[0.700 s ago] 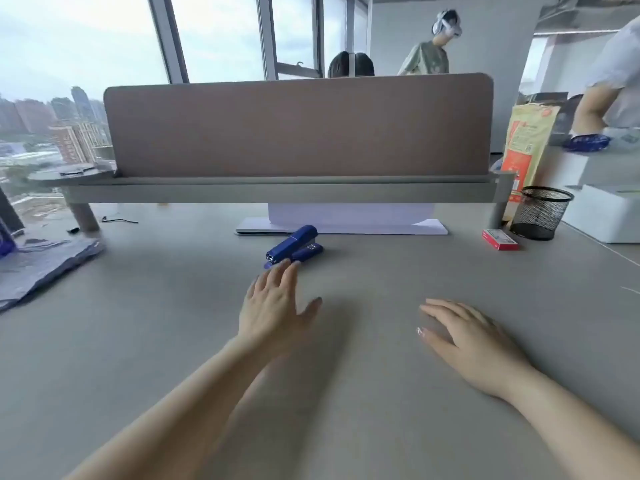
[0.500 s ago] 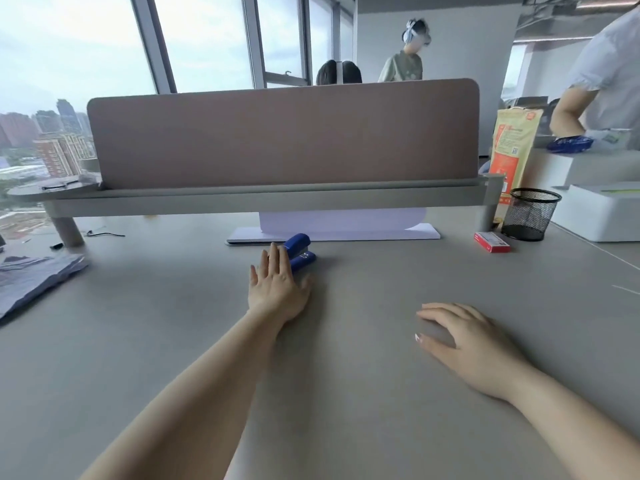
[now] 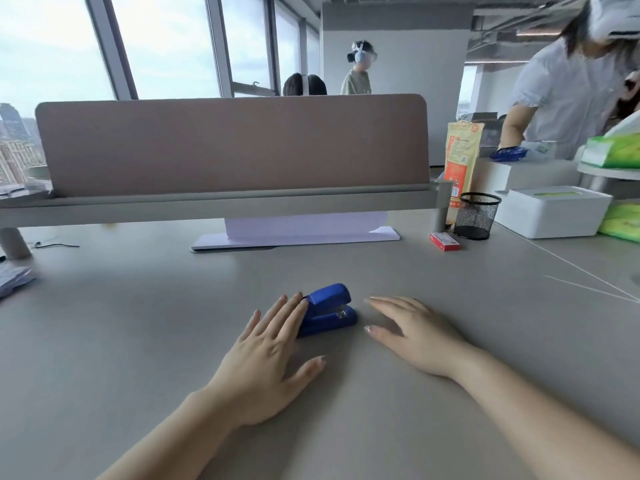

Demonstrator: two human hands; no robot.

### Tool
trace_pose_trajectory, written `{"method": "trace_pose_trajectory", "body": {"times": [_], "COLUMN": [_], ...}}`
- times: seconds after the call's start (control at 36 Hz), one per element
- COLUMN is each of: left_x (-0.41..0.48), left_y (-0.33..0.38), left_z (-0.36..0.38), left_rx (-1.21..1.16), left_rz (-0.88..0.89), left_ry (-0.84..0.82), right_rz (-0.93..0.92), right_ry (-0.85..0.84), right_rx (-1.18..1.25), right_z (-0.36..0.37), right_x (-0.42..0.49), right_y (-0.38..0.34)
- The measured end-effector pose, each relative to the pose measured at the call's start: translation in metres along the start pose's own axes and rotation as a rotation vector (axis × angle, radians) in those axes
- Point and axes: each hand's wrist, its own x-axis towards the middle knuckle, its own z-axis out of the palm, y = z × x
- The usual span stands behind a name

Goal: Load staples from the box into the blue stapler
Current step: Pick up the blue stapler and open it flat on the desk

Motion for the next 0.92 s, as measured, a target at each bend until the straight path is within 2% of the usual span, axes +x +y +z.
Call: {"method": "trace_pose_trajectory", "body": {"times": [0.11,0.36,0.47,0.64,0.92], "left_x": [-0.008,0.016,0.047,0.062,0.068], "left_y": [0.0,-0.001,0.018,0.034,0.029], "left_z": [0.0,0.0,0.006,0.019,0.019], "left_rx": [-0.009,-0.034,-0.124,-0.067,-0.155], "left_rz": [0.046,0.025,-0.027,0.037,0.064], "left_ry": [0.009,0.132,0.208,0.294,0.455], "right_rz": [-0.097,-0.073,-0.081,-0.083,-0.048], "right_ry": [-0.061,-0.076,-0.085,-0.085,-0.072], "right_rx": [-0.006,0.048,0.037,0.019,0.0], "right_z": [0.003,0.006,0.003,0.004,0.005], "right_x": [-0.005,-0.005,-0.004,-0.002,-0.002], "right_y": [-0.009,-0.007,-0.006,-0.005,-0.005]}}
